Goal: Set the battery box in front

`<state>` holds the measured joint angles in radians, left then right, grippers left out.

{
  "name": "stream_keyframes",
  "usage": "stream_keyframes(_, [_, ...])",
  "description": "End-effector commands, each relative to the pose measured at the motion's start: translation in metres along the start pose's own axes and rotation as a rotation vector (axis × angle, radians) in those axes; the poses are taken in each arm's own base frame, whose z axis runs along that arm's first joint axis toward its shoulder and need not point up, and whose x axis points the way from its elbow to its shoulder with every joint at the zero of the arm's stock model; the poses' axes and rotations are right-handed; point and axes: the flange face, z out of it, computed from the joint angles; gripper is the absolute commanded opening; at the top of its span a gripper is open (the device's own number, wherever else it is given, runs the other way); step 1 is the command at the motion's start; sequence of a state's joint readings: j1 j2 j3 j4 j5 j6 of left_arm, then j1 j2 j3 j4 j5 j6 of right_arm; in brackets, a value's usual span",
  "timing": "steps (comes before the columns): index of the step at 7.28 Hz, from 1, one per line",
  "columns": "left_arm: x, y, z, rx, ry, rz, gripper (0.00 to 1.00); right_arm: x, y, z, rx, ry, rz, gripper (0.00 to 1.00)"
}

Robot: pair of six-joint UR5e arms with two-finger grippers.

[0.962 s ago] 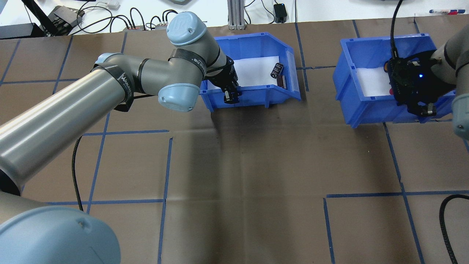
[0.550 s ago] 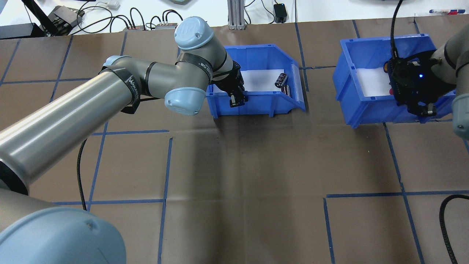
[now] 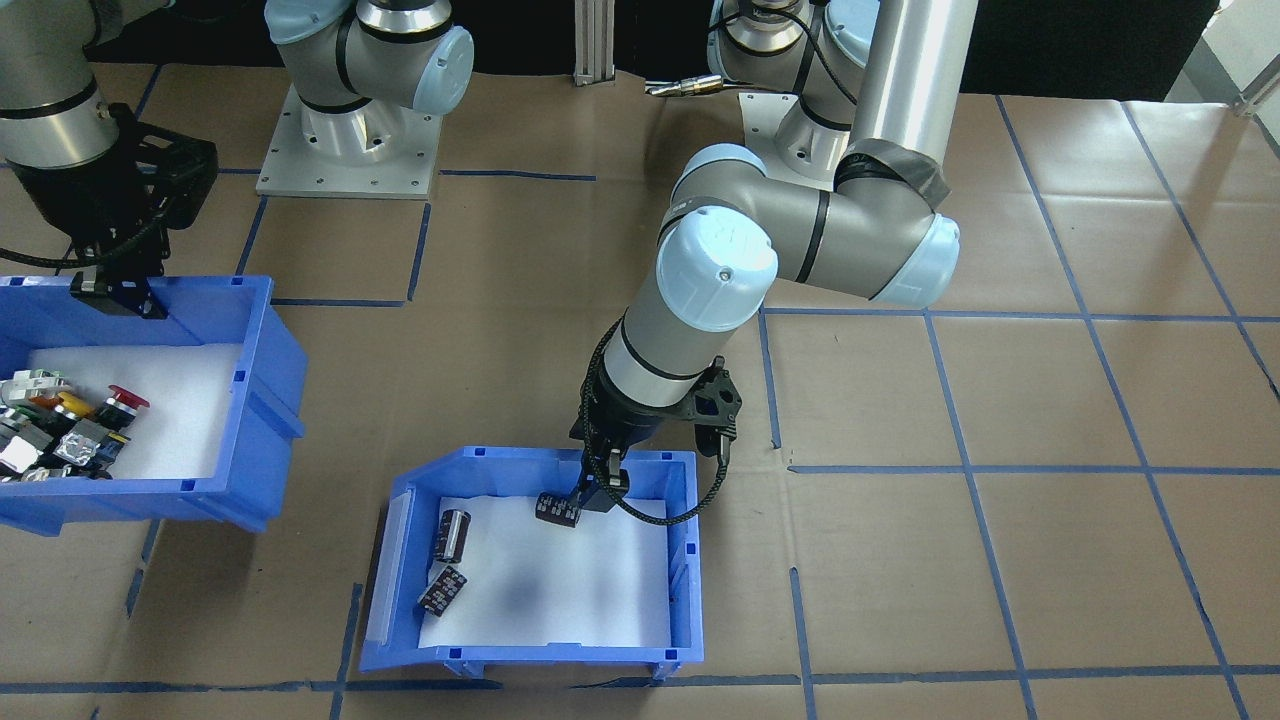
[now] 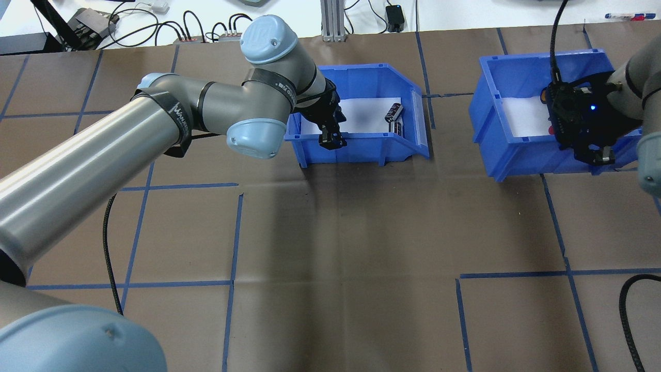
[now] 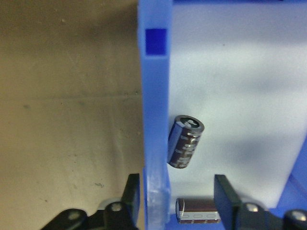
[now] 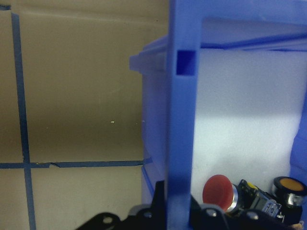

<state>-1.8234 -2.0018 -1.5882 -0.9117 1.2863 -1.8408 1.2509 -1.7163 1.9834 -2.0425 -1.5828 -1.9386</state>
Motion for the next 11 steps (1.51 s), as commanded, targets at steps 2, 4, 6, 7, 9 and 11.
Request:
stream_keyframes(2, [-0.008,-0.043,-0.088,0.065,-0.051,0.107,0.97,-0.052,-0.024,0.006,0.008,-0.005,0.025,0.01])
stream_keyframes(4, [-0.029,-0.083,-0.156,0.136,-0.125,0.282,0.97,-0.075,-0.050,0.016,0.022,-0.025,0.012,0.01])
stream_keyframes(6, [-0.062,-0.124,-0.212,0.191,-0.263,0.534,0.99,-0.094,-0.080,0.026,0.031,-0.048,0.014,0.01])
stream_keyframes(7, [-0.076,-0.131,-0.228,0.254,-0.321,0.718,0.99,-0.101,-0.096,0.027,0.033,-0.052,0.015,0.01])
stream_keyframes(9, [-0.088,-0.130,-0.234,0.230,-0.396,1.129,1.00,-0.118,-0.134,0.034,0.046,-0.072,0.030,0.01])
stream_keyframes(11, [-0.083,-0.127,-0.234,0.190,-0.420,1.411,1.00,-0.132,-0.167,0.038,0.057,-0.088,0.027,0.01])
